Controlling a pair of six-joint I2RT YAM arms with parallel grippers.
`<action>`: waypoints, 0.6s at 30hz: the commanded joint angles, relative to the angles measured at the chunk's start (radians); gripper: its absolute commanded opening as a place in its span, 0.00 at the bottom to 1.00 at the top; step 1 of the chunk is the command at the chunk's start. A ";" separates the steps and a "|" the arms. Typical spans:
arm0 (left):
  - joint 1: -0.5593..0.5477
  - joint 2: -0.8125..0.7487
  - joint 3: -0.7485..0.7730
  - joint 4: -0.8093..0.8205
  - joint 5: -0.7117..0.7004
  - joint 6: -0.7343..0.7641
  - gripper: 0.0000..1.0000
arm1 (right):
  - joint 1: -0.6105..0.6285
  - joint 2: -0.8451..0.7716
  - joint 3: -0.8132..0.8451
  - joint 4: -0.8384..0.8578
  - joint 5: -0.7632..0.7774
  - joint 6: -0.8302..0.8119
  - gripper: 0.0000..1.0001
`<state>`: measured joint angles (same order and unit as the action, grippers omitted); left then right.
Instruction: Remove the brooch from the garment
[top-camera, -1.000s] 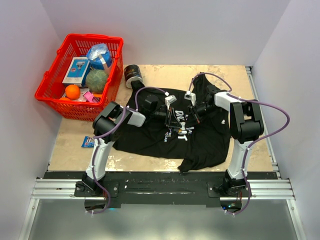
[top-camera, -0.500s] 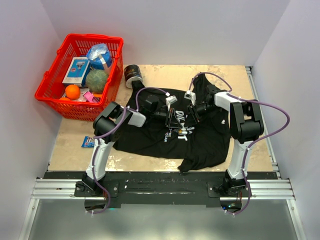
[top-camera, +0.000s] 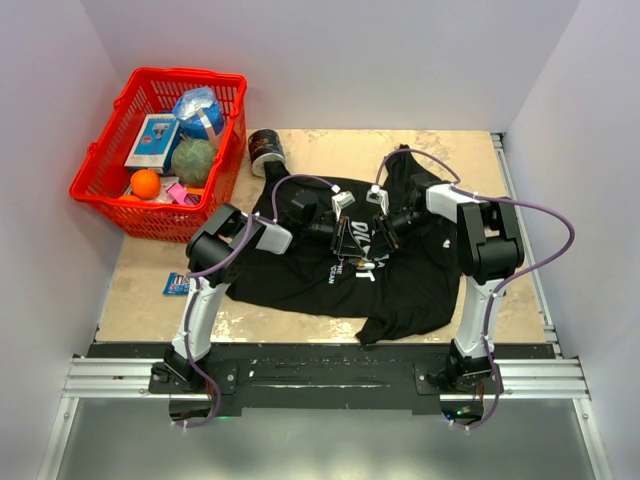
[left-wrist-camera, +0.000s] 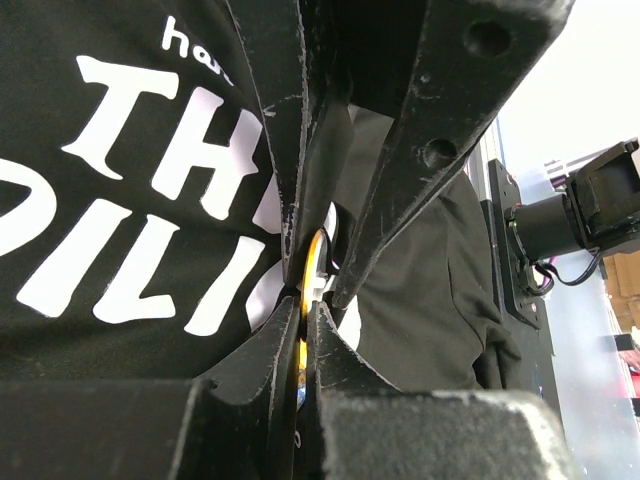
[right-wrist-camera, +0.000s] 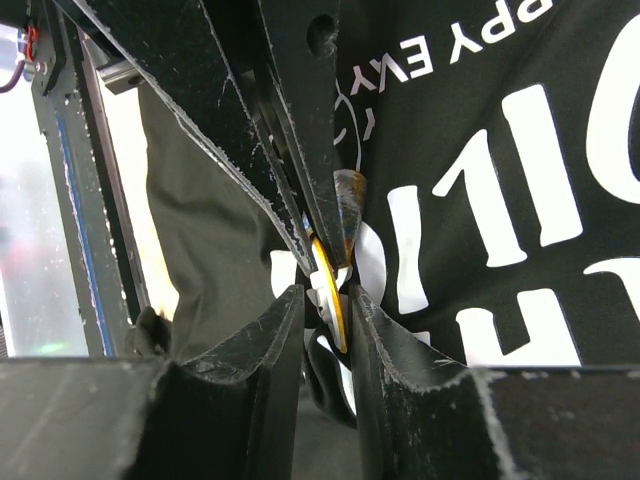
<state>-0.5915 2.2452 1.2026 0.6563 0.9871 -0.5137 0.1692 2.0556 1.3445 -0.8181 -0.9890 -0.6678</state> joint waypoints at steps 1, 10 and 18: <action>-0.004 0.005 0.031 0.040 0.004 -0.009 0.00 | 0.003 -0.003 0.036 -0.029 -0.034 -0.038 0.28; -0.002 0.008 0.032 0.026 0.002 0.007 0.00 | 0.003 0.011 0.058 -0.059 -0.063 -0.061 0.22; -0.002 0.005 0.034 0.032 0.010 0.000 0.00 | 0.003 0.015 0.054 -0.021 -0.020 -0.014 0.17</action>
<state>-0.5911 2.2478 1.2053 0.6556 0.9874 -0.5129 0.1688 2.0735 1.3712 -0.8536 -0.9890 -0.7071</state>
